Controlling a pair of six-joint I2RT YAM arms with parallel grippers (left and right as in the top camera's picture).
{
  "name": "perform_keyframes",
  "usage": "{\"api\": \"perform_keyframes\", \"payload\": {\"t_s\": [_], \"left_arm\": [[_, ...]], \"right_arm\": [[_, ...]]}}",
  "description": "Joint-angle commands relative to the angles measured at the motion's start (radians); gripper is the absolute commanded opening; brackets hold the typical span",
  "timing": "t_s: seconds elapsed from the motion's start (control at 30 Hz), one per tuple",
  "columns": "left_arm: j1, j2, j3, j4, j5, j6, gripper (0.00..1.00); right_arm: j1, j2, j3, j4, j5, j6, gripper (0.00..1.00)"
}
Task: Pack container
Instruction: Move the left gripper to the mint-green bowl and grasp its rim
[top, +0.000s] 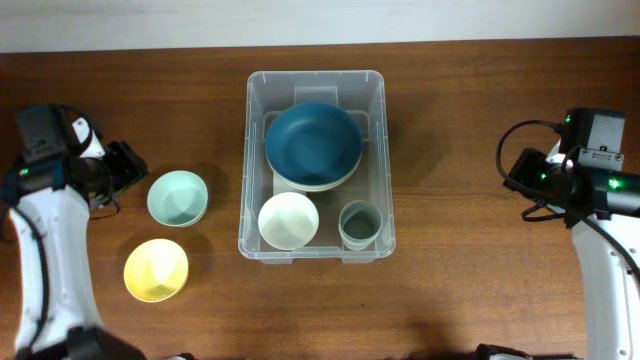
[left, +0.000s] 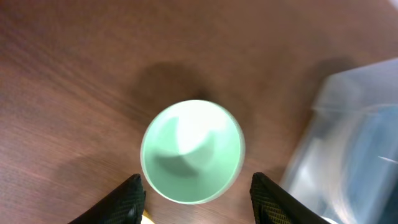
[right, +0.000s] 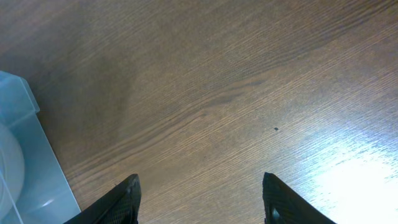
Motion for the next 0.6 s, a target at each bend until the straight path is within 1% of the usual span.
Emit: {"api": "perform_keyframes", "payload": {"t_s": [0.0,0.23,0.47,0.5,0.57], "left_arm": [[0.006,0.112,-0.013,0.015,-0.058,0.023,0.57],[0.006,0.298,-0.013,0.038,-0.058,0.023,0.57],[0.006,0.411,-0.013,0.086,-0.055,0.023,0.56],[0.006,0.419,-0.013,0.087,-0.055,0.023,0.53],[0.006,0.433,-0.013,0.086,-0.055,0.023,0.34]], "right_arm": [[-0.005,0.001,-0.004,0.001,-0.002,0.000,0.58],[-0.005,0.001,-0.004,0.003,-0.002,0.000,0.58],[-0.005,0.001,-0.004,0.004,-0.002,0.000,0.58],[-0.005,0.001,-0.004,0.004,-0.002,0.000,0.58],[-0.005,0.001,-0.004,0.004,-0.002,0.000,0.58]]}}
